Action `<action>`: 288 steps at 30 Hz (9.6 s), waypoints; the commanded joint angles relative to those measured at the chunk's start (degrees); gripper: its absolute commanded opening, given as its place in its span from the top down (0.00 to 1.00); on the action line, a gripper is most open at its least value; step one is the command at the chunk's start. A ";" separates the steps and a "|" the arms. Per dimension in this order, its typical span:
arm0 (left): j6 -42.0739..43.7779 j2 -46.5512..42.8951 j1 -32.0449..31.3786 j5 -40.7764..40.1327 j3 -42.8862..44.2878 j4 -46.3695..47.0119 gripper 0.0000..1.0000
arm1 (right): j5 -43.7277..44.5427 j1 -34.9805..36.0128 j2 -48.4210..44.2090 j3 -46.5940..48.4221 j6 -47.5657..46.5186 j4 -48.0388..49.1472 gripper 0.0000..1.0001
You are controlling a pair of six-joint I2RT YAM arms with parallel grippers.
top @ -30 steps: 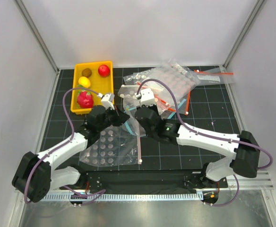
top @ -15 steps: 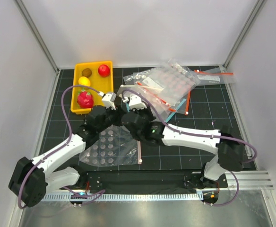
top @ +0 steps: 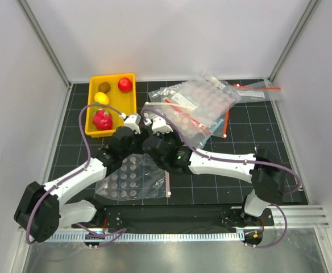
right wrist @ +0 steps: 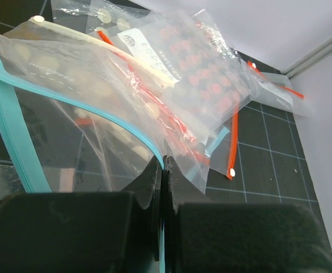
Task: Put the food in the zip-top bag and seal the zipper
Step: Open the zipper of the food storage bag, then pick up the fake fruit from the bin, then place the fake fruit in the zipper food storage bag.
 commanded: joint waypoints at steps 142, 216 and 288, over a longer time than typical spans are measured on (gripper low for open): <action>3.51 39.20 27.14 -29.68 50.38 -38.69 0.00 | -18.00 -13.83 -6.30 -0.37 18.49 -10.01 0.99; -7.13 -12.30 1.30 12.07 -1.55 41.28 0.65 | -77.22 -24.99 -17.37 -5.29 34.22 -1.05 0.99; 10.72 -3.06 -9.51 -2.25 12.67 13.79 0.00 | -89.37 -46.70 -25.02 -12.94 39.50 1.15 0.99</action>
